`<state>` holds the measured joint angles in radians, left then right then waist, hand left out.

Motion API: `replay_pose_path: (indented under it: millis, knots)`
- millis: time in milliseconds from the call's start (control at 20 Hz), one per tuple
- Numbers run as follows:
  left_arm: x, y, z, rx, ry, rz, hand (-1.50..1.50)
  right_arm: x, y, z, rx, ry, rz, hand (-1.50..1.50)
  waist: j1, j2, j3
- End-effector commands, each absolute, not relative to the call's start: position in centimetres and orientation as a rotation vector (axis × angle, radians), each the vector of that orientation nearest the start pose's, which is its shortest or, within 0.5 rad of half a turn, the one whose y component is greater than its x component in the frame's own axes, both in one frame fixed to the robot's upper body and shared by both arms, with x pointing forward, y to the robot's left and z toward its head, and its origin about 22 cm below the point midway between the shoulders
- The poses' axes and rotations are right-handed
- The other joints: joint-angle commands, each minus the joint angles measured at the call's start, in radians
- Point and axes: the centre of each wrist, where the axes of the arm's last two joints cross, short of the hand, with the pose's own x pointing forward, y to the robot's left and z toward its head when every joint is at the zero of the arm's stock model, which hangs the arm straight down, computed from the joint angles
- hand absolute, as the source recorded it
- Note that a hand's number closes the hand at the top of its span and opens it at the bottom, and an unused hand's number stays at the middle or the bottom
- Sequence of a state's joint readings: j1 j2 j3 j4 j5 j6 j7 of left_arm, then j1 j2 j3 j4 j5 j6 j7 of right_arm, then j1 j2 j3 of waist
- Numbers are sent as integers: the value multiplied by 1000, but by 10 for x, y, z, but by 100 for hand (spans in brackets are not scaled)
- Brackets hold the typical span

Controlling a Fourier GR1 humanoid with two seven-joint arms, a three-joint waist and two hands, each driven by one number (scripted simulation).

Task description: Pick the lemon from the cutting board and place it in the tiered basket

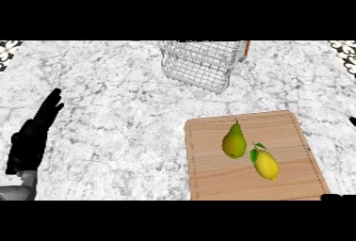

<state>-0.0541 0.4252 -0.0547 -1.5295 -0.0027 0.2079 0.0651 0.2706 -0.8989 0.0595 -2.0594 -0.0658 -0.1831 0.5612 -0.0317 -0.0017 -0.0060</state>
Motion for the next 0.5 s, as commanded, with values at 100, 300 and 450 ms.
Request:
replay_pose_path:
  millis: [100, 300, 450]
  knots:
    - [269, 305, 29, 430, -1532, -226, 0, 188, -293, 197, -715, -1019, 540, -150, 45, 6, 3]
    - [265, 284, 32, 404, -1535, -244, 0, 208, -277, 191, -717, -897, 517, -150, 62, 7, 4]
    - [286, 296, 42, 409, -1535, -258, 0, 220, -267, 182, -670, -844, 540, -150, 52, 7, 5]
